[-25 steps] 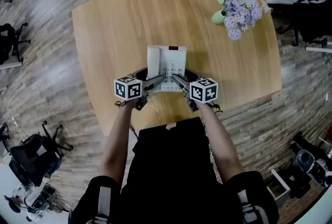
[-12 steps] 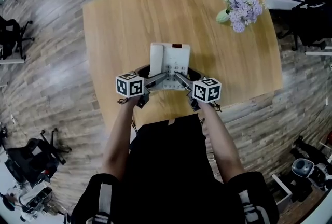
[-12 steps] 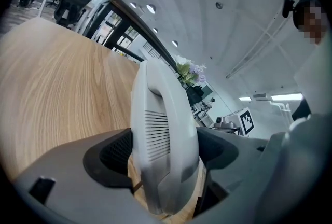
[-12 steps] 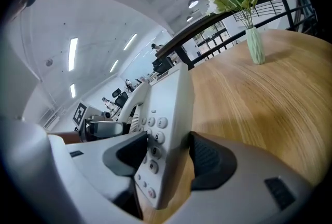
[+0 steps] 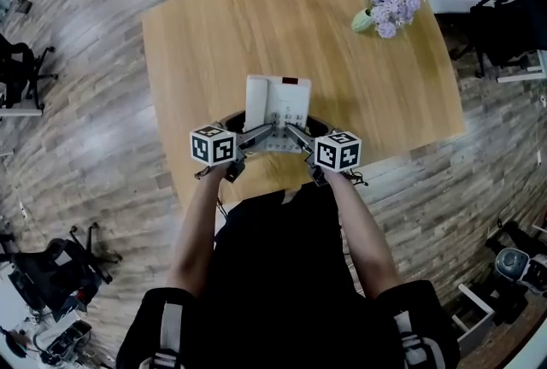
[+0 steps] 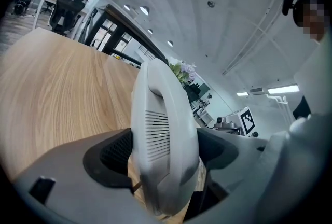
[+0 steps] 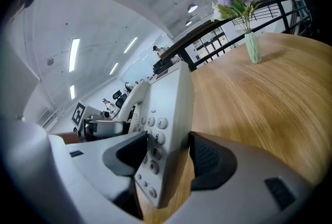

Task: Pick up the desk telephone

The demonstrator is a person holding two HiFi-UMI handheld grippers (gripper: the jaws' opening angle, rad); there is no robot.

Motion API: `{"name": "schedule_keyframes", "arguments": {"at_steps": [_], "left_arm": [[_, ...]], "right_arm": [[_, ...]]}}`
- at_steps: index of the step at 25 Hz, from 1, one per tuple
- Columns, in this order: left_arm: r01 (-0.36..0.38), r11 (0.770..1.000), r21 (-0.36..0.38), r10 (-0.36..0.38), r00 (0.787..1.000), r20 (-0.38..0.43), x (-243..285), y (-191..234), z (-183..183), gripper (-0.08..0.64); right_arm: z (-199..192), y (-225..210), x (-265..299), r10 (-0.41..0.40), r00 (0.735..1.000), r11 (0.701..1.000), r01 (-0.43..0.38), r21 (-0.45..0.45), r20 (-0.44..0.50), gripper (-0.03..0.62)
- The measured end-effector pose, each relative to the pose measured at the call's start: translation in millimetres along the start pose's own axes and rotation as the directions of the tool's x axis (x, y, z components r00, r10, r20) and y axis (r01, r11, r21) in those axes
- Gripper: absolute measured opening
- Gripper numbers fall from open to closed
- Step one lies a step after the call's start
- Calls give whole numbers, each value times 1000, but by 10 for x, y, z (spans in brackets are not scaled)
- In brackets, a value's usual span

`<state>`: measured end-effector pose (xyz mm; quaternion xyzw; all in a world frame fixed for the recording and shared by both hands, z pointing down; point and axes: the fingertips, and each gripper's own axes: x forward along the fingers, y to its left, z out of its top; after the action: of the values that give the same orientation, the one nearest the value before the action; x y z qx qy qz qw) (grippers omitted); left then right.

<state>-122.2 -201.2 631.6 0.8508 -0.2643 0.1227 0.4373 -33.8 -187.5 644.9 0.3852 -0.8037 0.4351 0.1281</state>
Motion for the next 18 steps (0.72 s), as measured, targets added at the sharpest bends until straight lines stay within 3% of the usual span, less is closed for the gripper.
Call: {"name": "schedule_keyframes", "arguments": {"at_steps": [18], "left_arm": [[-100,995,-19,102,983,151,14,-596,235,380]], "right_arm": [[369,76,-537,80,997,987,-81,-138,-8,264]]}}
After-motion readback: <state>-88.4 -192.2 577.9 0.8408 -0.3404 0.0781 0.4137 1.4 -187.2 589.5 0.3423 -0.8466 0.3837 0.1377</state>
